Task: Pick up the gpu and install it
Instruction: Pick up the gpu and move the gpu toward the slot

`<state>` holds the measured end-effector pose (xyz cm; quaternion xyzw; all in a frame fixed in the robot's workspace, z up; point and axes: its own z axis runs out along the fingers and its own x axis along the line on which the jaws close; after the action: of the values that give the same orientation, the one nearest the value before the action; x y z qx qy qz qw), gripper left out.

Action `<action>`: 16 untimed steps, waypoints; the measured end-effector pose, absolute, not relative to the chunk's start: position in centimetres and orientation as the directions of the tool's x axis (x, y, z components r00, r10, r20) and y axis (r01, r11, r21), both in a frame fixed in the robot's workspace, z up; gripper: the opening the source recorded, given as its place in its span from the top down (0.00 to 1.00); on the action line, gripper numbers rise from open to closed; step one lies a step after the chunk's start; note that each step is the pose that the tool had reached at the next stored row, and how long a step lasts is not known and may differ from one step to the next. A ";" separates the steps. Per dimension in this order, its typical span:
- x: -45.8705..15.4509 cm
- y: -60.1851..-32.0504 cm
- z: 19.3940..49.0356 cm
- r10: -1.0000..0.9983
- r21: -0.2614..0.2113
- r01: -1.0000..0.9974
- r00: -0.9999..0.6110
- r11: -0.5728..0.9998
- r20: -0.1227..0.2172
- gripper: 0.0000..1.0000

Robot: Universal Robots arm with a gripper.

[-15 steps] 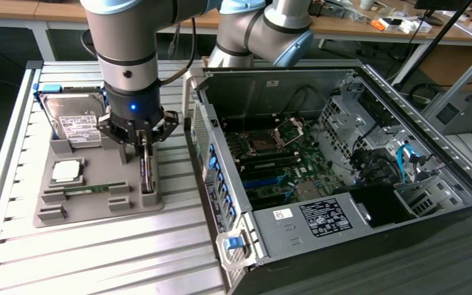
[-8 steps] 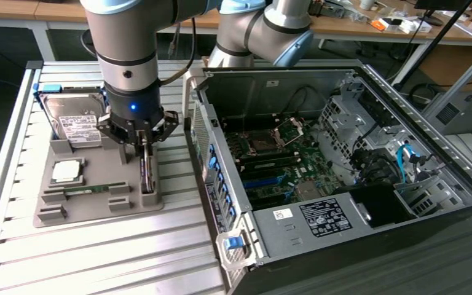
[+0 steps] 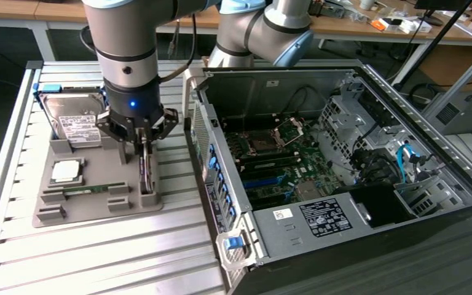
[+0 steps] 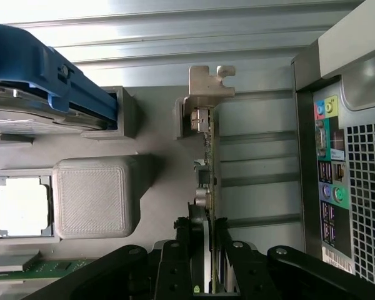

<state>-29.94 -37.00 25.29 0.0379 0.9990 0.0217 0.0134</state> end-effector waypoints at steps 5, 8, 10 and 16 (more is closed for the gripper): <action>-29.9 -37.0 25.5 0.076 0.046 0.075 -0.997 0.996 -0.025 0.73; -29.9 -37.0 25.7 0.076 0.046 0.075 -0.997 0.996 -0.025 0.73; -29.8 -37.0 25.9 0.076 0.046 0.075 -0.997 0.996 -0.025 0.73; -29.8 -37.0 26.4 0.076 0.047 0.075 -0.997 0.996 -0.025 0.73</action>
<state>-29.84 -37.00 26.43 0.0379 0.9989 0.0229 0.0134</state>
